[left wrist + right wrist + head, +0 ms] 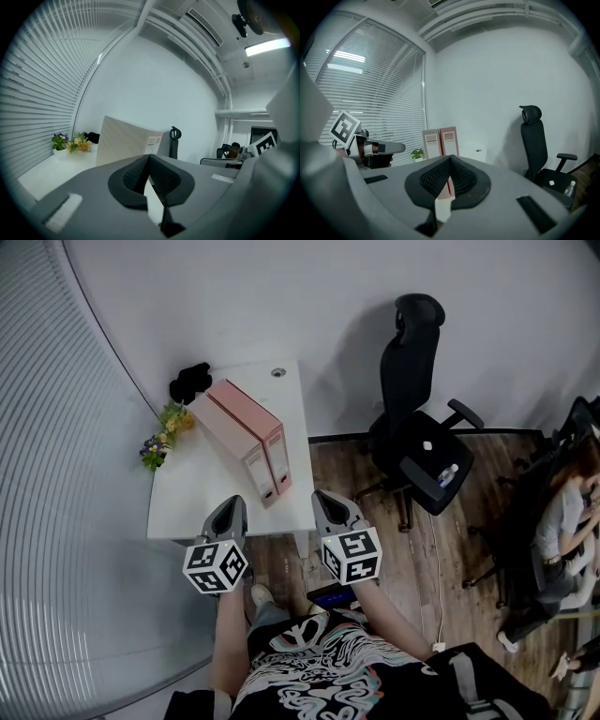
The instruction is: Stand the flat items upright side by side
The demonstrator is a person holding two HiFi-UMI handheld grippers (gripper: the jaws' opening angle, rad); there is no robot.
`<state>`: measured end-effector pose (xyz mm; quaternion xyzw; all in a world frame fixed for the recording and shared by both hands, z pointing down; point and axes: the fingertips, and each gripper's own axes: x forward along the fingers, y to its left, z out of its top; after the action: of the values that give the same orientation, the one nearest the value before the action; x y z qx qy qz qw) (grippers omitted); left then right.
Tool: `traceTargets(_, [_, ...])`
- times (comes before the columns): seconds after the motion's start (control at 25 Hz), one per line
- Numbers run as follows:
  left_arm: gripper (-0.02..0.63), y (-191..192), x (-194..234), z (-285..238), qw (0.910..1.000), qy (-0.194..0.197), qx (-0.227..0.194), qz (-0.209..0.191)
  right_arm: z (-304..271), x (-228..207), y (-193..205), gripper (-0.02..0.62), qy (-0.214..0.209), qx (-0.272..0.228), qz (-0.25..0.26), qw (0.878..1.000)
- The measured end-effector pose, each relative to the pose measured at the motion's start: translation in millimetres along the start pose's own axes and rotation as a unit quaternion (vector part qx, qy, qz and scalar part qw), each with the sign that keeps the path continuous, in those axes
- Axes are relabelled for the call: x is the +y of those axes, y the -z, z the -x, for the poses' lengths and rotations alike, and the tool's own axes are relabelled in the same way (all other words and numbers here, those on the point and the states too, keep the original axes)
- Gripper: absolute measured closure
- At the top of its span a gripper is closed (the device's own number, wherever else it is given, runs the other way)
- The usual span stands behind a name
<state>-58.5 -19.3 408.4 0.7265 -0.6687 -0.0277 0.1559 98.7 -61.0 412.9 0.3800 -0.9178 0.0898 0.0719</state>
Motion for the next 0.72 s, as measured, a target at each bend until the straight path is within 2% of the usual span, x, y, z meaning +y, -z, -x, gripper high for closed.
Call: traceTargets(0.72, [0.606, -8.1, 3.8, -5.8, 0.9999, -0.005, -0.01, -0.004, -5.8, -6.3, -8.9, 0.595, -0.006, -0.012, -0.005, 1.0])
